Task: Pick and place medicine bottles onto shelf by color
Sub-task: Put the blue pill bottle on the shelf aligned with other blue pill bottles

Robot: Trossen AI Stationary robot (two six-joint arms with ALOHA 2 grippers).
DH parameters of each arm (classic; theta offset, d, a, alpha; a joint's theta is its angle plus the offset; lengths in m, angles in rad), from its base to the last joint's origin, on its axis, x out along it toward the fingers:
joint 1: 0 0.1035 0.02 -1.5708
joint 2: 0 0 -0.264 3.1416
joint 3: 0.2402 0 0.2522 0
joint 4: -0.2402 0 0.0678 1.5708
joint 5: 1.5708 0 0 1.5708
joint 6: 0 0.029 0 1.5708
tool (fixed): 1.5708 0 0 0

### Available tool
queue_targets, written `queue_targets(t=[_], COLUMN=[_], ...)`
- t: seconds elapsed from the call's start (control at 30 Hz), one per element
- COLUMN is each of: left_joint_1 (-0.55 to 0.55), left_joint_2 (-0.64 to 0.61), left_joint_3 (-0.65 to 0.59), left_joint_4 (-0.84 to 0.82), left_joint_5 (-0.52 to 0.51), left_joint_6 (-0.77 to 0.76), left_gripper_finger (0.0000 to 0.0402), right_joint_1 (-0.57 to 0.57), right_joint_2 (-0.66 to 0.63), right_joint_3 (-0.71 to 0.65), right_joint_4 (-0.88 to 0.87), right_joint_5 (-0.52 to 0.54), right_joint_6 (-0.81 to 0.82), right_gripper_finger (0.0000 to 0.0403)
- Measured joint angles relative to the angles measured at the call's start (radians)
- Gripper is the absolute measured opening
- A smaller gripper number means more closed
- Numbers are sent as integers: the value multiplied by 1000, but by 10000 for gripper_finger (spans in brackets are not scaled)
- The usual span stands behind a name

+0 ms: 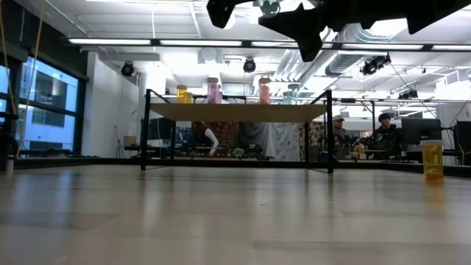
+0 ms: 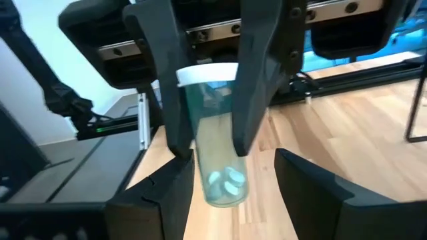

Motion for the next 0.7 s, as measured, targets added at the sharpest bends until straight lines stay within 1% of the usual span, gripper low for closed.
queue_targets(t=[0.27,0.57,0.7], left_joint_1=[1,1,4], left_joint_2=[0,0,1], left_joint_3=[0,0,0], left_joint_4=[-5,-18,-21], left_joint_5=[-5,0,1], left_joint_6=[-1,-20,-19], left_gripper_finger=[92,92,92], right_joint_1=[-49,-55,-55], right_joint_2=[0,0,0], right_joint_3=[0,1,2], right_joint_4=[0,-6,-20], right_joint_5=[-104,-119,-125], right_joint_6=[43,51,59], right_gripper_finger=[157,142,120])
